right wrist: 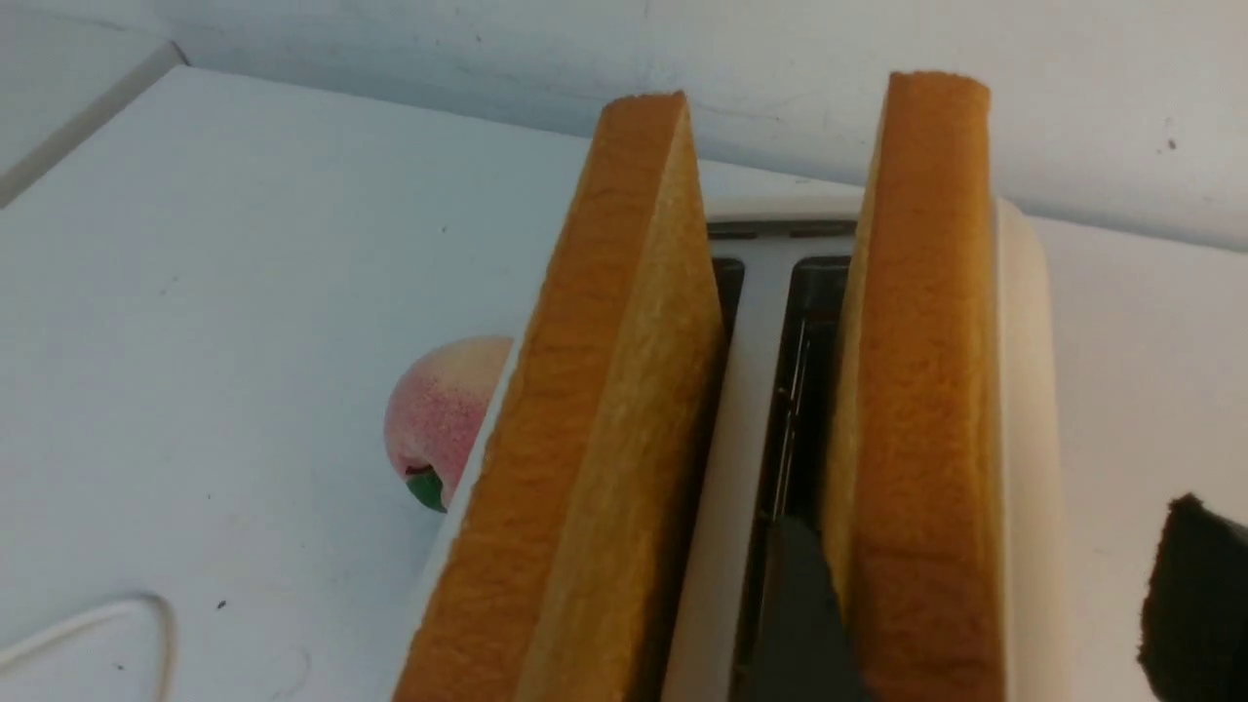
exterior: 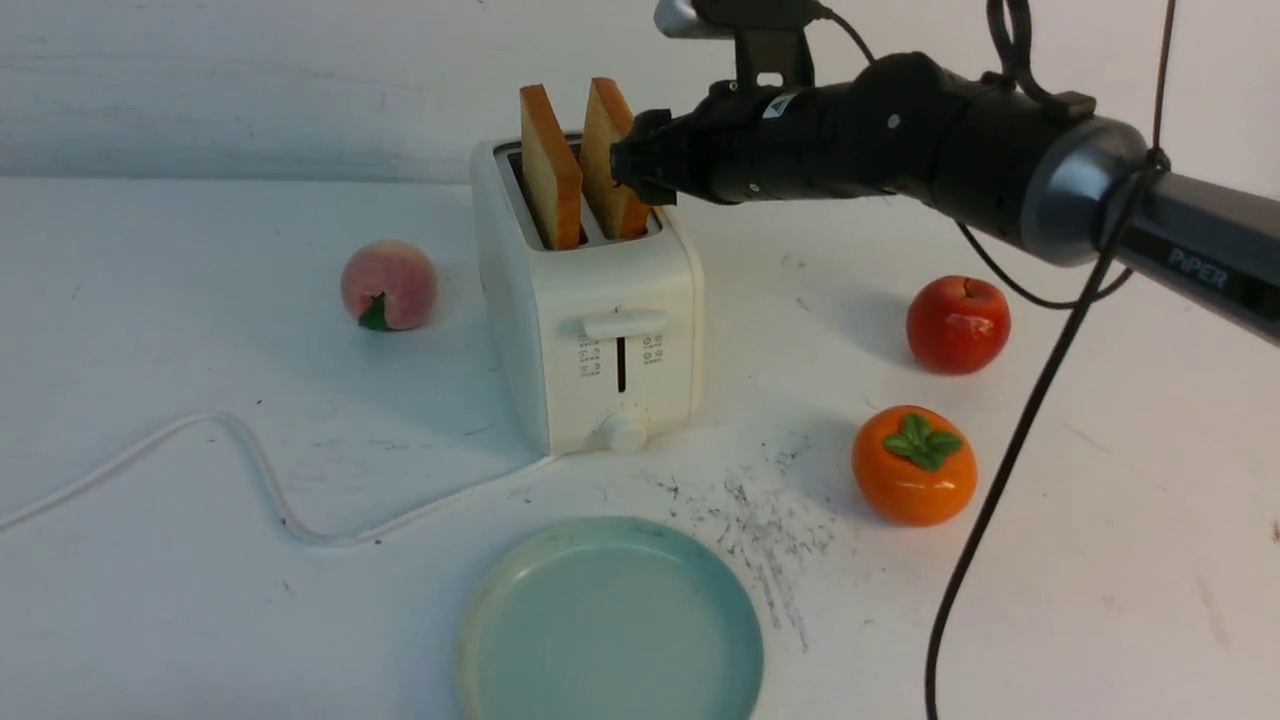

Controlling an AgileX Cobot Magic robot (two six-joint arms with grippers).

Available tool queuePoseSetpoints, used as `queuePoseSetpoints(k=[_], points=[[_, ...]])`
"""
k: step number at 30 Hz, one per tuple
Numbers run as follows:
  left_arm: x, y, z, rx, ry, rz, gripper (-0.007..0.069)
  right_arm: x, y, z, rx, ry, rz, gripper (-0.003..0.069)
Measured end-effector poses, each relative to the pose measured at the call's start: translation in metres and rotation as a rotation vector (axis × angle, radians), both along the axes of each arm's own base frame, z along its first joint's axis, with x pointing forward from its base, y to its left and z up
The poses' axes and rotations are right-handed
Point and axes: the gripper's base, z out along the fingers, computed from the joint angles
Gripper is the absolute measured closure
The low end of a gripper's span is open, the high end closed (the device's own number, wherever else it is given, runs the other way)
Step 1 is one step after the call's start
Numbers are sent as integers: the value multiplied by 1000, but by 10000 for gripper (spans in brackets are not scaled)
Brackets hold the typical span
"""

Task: Take toasted bread from bread machine on white table place on plate.
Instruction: 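Grasp the toast slice in the toaster and pull it up out of the slot with the right gripper, then place the held slice of bread on top of the slice on the plate with the right gripper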

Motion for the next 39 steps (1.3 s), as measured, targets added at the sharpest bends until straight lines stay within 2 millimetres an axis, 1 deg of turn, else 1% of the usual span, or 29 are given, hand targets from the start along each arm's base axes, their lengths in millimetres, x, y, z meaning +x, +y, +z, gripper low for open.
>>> queuePoseSetpoints(k=[1, 2, 3, 6, 7, 10, 13, 16, 17, 18, 19, 22, 24, 25, 28, 29, 30, 31, 32, 33, 36, 37, 39], points=[[0, 0, 0, 0, 0, 0, 388, 1, 0, 0, -2, -9, -5, 281], [0, 0, 0, 0, -1, 1, 388, 1, 0, -1, -4, -11, -6, 302], [0, 0, 0, -1, -4, 5, 388, 2, 0, -1, -20, -23, -3, 386], [1, 2, 2, -3, -19, 21, 388, 1, 1, -1, -35, -31, 4, 551], [1, 2, 2, -4, -24, 27, 388, 0, 2, -1, -36, -31, 7, 575], [2, 4, 4, -7, -41, 46, 388, -2, 1, 3, -40, -28, 15, 577], [2, 4, 4, -8, -47, 53, 388, -6, 0, 11, -47, -36, 24, 573], [2, 5, 5, -8, -50, 56, 388, -18, -6, 43, -58, -100, 37, 573], [2, 5, 5, -8, -50, 56, 388, -27, -11, 63, -63, -149, 38, 573], [2, 5, 5, -8, -50, 56, 388, -31, -14, 72, -65, -170, 39, 573], [2, 5, 5, -8, -50, 56, 388, -39, -18, 88, -71, -208, 39, 573], [2, 5, 5, -8, -50, 56, 388, -68, -32, 136, -94, -304, 48, 573], [2, 5, 5, -8, -50, 56, 388, -86, -41, 156, -125, -327, 63, 573], [2, 5, 5, -8, -50, 56, 388, -101, -47, 169, -147, -333, 77, 573], [2, 5, 5, 6, -55, 54, 388, -132, -61, 191, -189, -293, 114, 573], [2, 5, 5, 17, -59, 52, 388, -144, -65, 195, -191, -252, 129, 573], [2, 5, 5, 19, -59, 52, 388, -146, -65, 196, -192, -243, 131, 573], [2, 5, 5, 35, -65, 49, 388, -162, -71, 199, -191, -153, 153, 573], [2, 5, 5, 38, -66, 49, 388, -164, -72, 199, -196, -144, 158, 573], [2, 5, 5, 55, -72, 46, 388, -179, -77, 198, -207, -35, 178, 573], [2, 5, 5, 66, -75, 45, 388, -197, -82, 185, -259, 187, 227, 573], [2, 5, 5, 66, -75, 45, 388, -198, -82, 180, -263, 231, 235, 573], [2, 5, 5, 66, -76, 45, 388, -198, -77, 159, -254, 340, 269, 573]])
